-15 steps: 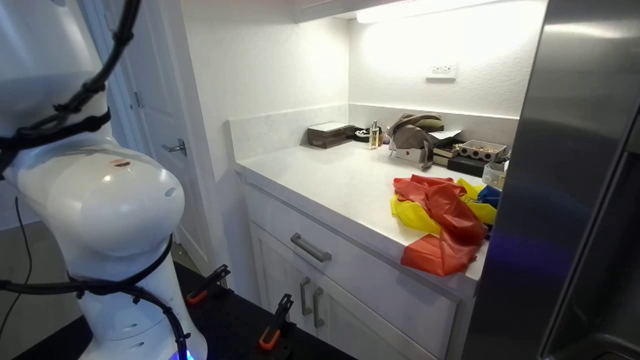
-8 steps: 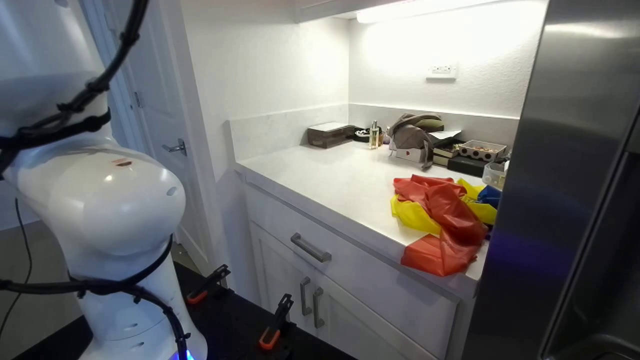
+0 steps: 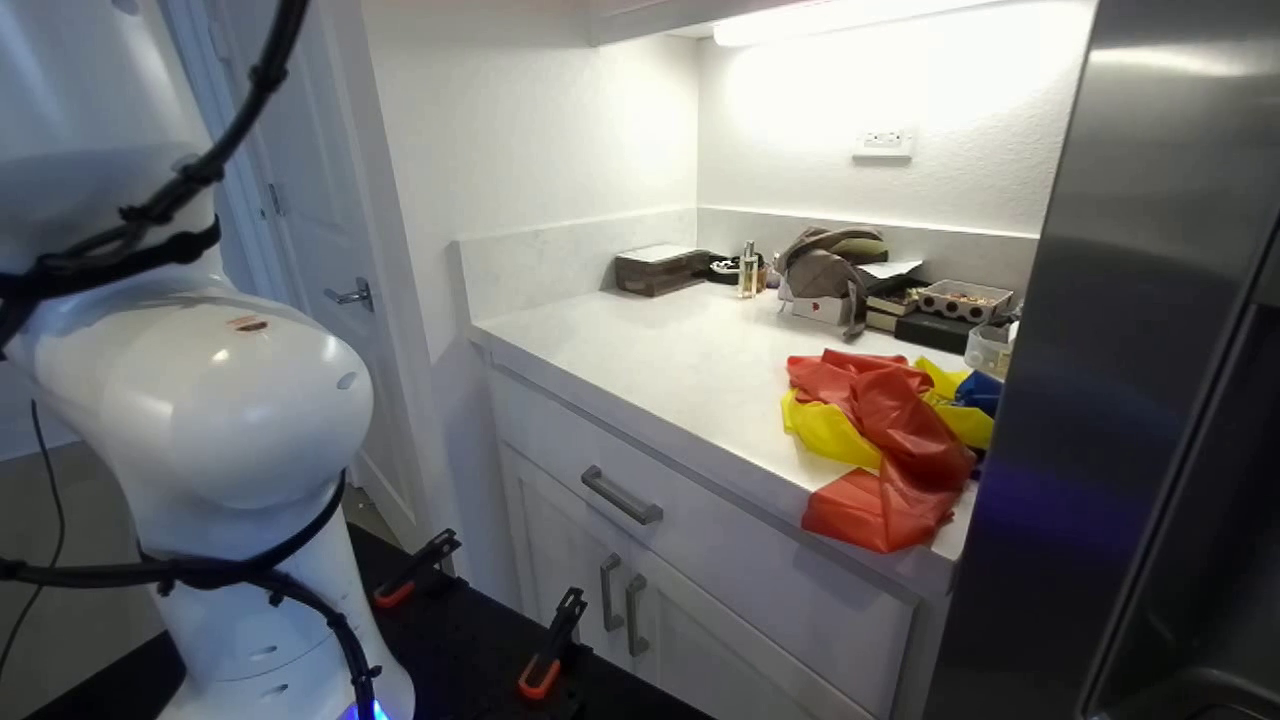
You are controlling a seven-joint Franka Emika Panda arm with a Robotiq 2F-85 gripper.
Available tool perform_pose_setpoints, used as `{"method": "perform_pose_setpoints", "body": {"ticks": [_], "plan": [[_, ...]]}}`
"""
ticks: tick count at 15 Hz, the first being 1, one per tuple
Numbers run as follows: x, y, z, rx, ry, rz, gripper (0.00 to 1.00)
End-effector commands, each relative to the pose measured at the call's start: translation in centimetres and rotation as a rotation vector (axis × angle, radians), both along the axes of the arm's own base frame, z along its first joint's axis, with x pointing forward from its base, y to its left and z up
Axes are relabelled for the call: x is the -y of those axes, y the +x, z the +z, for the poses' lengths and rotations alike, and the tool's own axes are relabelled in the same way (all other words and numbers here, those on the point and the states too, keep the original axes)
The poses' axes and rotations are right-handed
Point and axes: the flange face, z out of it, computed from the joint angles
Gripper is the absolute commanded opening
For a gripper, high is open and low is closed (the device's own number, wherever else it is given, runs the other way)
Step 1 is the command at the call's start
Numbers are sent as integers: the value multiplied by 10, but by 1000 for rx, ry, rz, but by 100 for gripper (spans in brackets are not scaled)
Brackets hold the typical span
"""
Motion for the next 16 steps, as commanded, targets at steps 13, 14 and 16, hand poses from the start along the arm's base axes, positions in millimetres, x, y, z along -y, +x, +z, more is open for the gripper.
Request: {"method": "perform_pose_setpoints", "body": {"ticks": [13, 14, 16], "plan": [[9, -8, 11, -29, 54, -10, 5], [9, -10, 12, -31, 63, -9, 4], [10, -14, 14, -37, 81, -9, 5]]}}
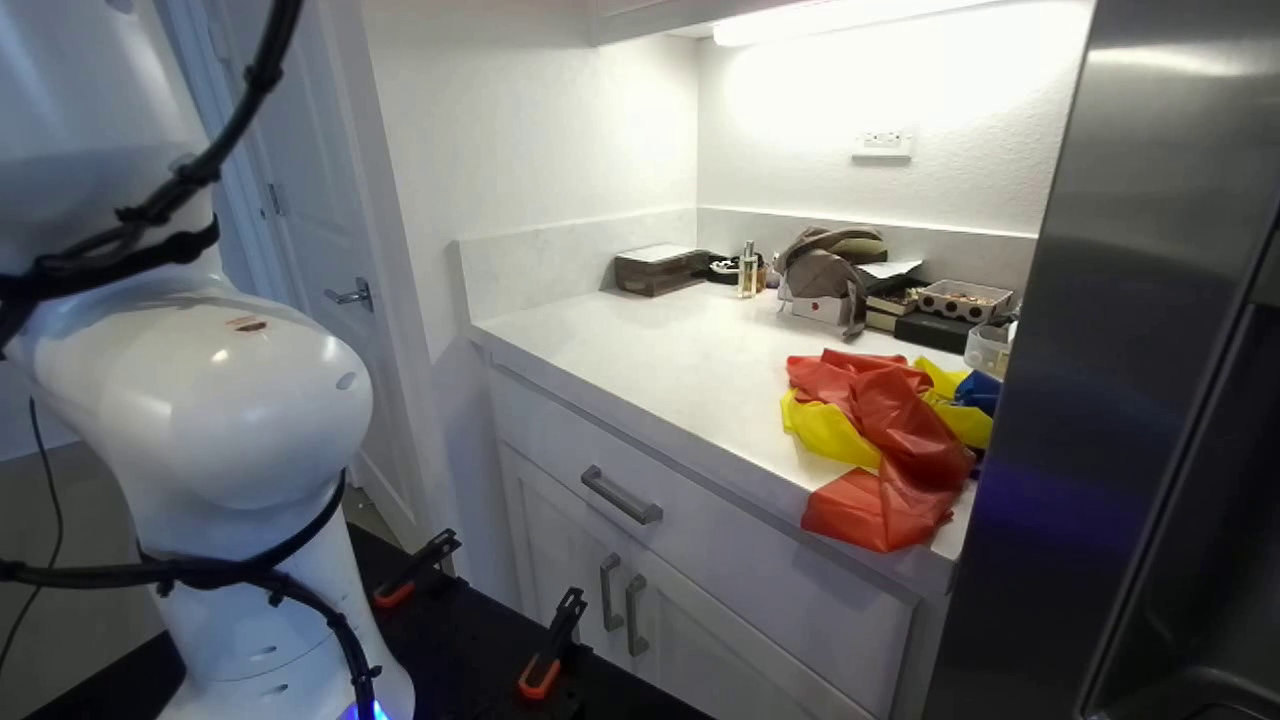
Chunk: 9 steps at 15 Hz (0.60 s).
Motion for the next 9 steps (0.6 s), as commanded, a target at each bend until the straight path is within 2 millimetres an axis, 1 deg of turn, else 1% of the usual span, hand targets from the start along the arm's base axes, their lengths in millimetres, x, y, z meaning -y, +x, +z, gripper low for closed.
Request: {"method": "perform_pose_setpoints", "body": {"ticks": [1, 4, 9], "plan": [[-8, -10, 6, -35, 10, 17, 4], [-13, -16, 6, -40, 17, 18, 4], [-25, -33, 7, -65, 22, 19, 5]]}}
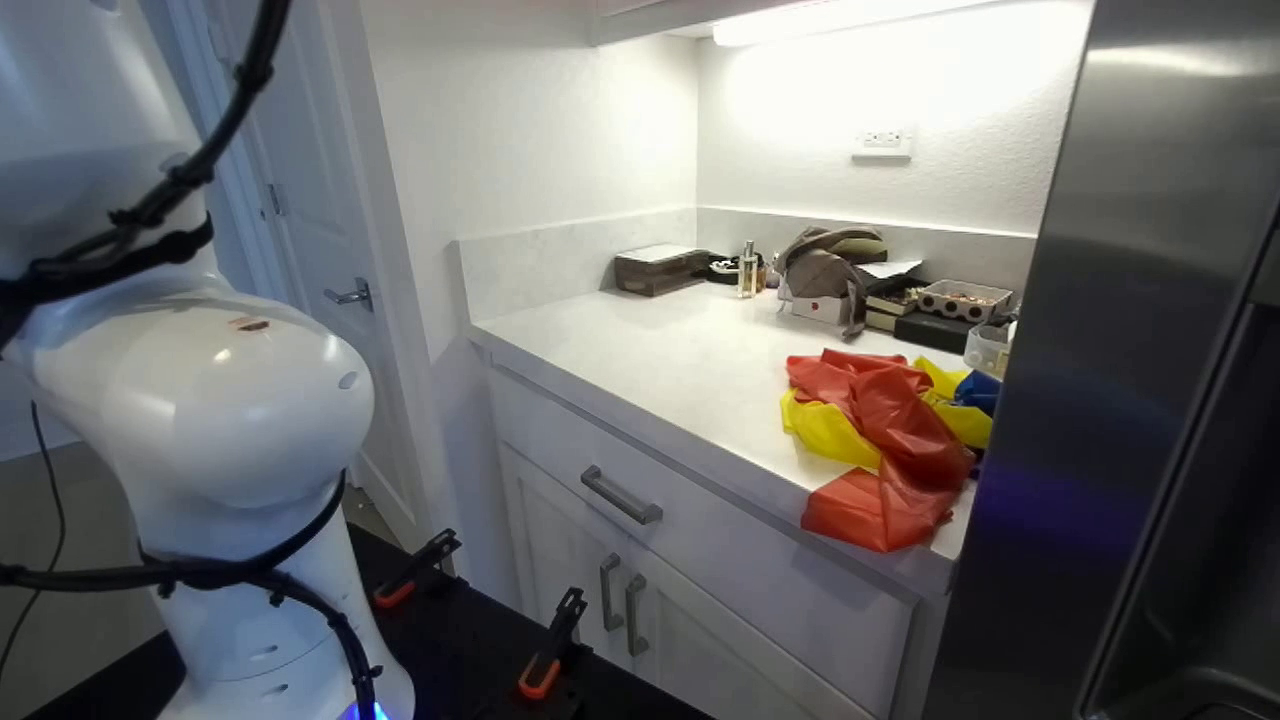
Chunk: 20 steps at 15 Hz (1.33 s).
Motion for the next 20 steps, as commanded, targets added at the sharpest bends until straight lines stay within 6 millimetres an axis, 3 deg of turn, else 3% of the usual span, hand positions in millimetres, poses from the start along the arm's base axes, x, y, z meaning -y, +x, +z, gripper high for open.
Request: {"method": "perform_pose_setpoints", "body": {"ticks": [1, 13, 20], "plan": [[-22, -27, 3, -42, -8, 27, 4], [-81, -89, -1, -135, -11, 72, 3], [-134, -128, -12, -234, -25, 146, 1]]}}
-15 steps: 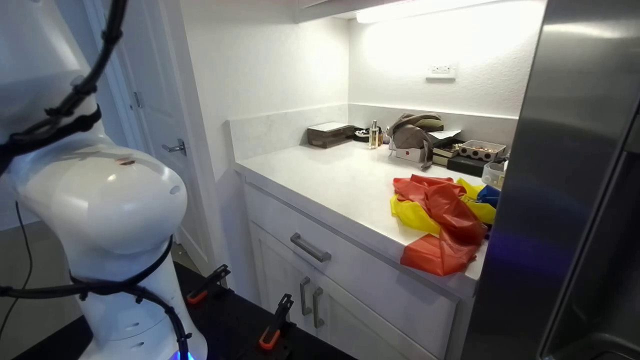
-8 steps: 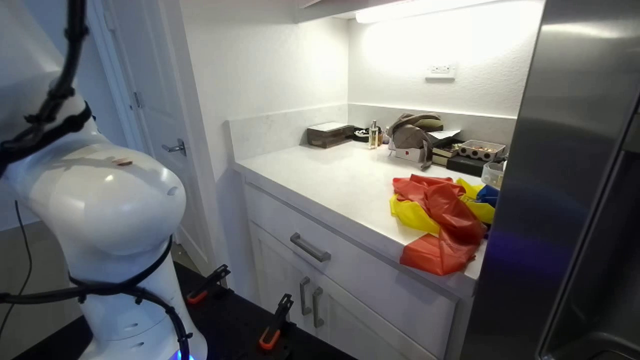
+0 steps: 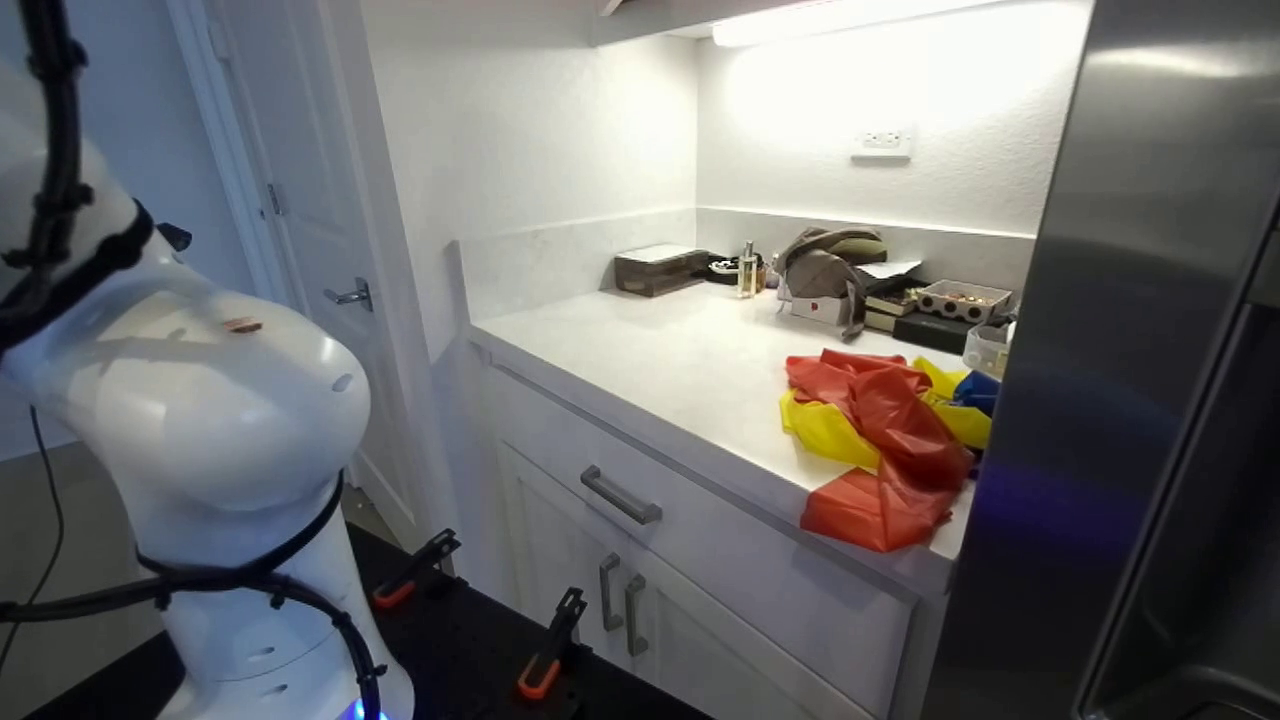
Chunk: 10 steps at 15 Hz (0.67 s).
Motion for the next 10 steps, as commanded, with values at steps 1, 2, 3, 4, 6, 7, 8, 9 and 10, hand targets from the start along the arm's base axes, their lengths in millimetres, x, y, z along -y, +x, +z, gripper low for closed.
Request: {"method": "perform_pose_setpoints", "body": {"ticks": [1, 2, 3, 4, 6, 7, 8, 9, 10], "plan": [[-43, -19, -18, -80, 1, 86, 0], [-47, -22, -20, -79, 6, 88, 0], [-51, -21, -21, -82, 6, 88, 0], [-54, -21, -23, -84, 4, 89, 0], [-58, -18, -25, -89, 1, 93, 0], [-60, -18, -27, -93, -2, 101, 0], [-62, -17, -29, -99, -4, 106, 0], [-63, -17, -29, -104, -4, 109, 0], [-64, -17, -29, -109, -4, 110, 0]]}}
